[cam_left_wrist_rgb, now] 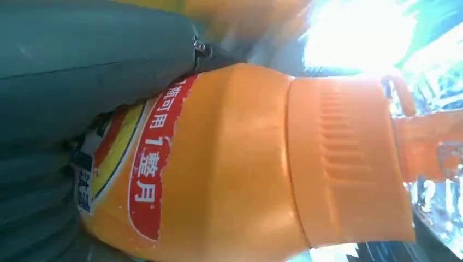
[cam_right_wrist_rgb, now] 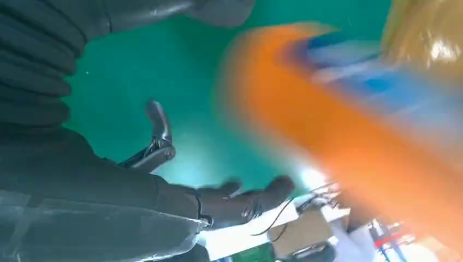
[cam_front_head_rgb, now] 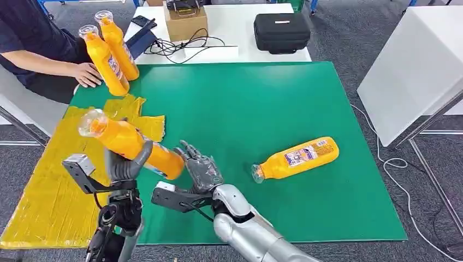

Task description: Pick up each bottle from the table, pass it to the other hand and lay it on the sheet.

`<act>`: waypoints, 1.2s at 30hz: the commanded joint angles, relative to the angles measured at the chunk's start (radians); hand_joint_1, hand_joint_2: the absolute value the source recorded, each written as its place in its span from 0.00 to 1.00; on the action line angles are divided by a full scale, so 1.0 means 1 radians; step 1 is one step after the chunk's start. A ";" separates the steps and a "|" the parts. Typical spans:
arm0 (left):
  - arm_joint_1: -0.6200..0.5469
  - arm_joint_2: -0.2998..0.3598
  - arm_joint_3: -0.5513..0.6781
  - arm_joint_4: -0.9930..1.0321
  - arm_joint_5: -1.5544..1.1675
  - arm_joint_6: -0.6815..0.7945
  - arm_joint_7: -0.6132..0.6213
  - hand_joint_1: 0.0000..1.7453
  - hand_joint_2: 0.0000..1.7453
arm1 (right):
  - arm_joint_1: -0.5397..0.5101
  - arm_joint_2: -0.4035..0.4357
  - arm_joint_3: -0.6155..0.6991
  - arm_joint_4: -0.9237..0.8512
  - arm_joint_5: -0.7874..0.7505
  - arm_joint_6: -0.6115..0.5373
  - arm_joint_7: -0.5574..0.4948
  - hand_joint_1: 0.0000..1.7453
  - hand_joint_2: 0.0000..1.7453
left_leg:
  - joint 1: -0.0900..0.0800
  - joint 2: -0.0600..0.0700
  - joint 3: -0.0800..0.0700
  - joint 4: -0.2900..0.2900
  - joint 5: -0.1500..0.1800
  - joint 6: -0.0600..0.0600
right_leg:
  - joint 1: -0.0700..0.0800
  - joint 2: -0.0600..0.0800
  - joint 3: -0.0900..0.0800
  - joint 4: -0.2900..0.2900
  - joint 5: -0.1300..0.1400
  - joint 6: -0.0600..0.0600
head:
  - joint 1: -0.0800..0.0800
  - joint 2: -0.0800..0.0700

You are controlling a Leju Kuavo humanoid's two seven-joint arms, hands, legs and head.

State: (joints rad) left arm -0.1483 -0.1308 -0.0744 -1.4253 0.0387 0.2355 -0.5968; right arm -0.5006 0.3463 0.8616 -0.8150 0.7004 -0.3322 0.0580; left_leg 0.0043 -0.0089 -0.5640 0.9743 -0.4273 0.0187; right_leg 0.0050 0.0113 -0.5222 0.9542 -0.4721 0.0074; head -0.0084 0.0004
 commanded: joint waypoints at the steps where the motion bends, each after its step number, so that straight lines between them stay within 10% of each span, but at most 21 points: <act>1: -0.052 0.101 0.020 -0.011 -0.601 0.463 -0.032 1.00 1.00 | 0.115 -0.174 -0.434 -0.599 -0.036 0.185 -0.026 0.00 0.00 | 0.001 -0.007 0.000 0.002 -0.001 0.000 | 0.001 -0.008 0.003 0.000 -0.002 0.002 | 0.000 0.000; 15: 0.010 0.012 0.283 -0.072 -1.147 0.463 -0.101 1.00 1.00 | 0.123 -0.249 -0.491 -0.617 -0.188 0.211 -0.118 0.00 0.00 | 0.001 0.000 0.004 0.001 -0.003 0.000 | 0.001 -0.003 0.007 -0.002 -0.001 0.002 | 0.000 0.000; 20: 0.005 0.033 0.293 0.094 -1.178 0.463 -0.101 1.00 1.00 | 0.098 -0.263 -0.472 -0.574 -0.232 0.229 -0.141 0.00 0.00 | -0.001 0.000 0.004 -0.002 0.000 0.000 | -0.001 -0.002 0.005 -0.002 0.000 0.001 | 0.000 0.000; 23: -0.122 0.085 0.285 0.564 -1.160 0.463 -0.056 1.00 1.00 | 0.054 -0.266 -0.425 -0.542 -0.263 0.254 -0.159 0.00 0.00 | -0.002 -0.002 0.006 -0.003 0.001 -0.001 | -0.002 -0.004 0.007 -0.003 0.000 0.001 | 0.000 0.000; 36: -0.243 0.151 0.371 0.994 -1.186 0.463 -0.045 1.00 1.00 | -0.002 -0.299 -0.347 -0.491 -0.300 0.263 -0.181 0.00 0.00 | -0.001 0.001 0.004 -0.001 0.000 0.000 | 0.000 0.000 0.005 -0.001 0.000 0.001 | 0.000 0.000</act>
State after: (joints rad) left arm -0.2845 -0.0306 0.2499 -0.8020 -1.1757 0.6855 -0.6527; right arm -0.4321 0.1099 0.4478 -1.3928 0.4154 -0.0709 -0.1056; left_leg 0.0038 -0.0092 -0.5640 0.9744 -0.4272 0.0188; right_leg 0.0047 0.0114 -0.5211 0.9545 -0.4719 0.0073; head -0.0084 0.0004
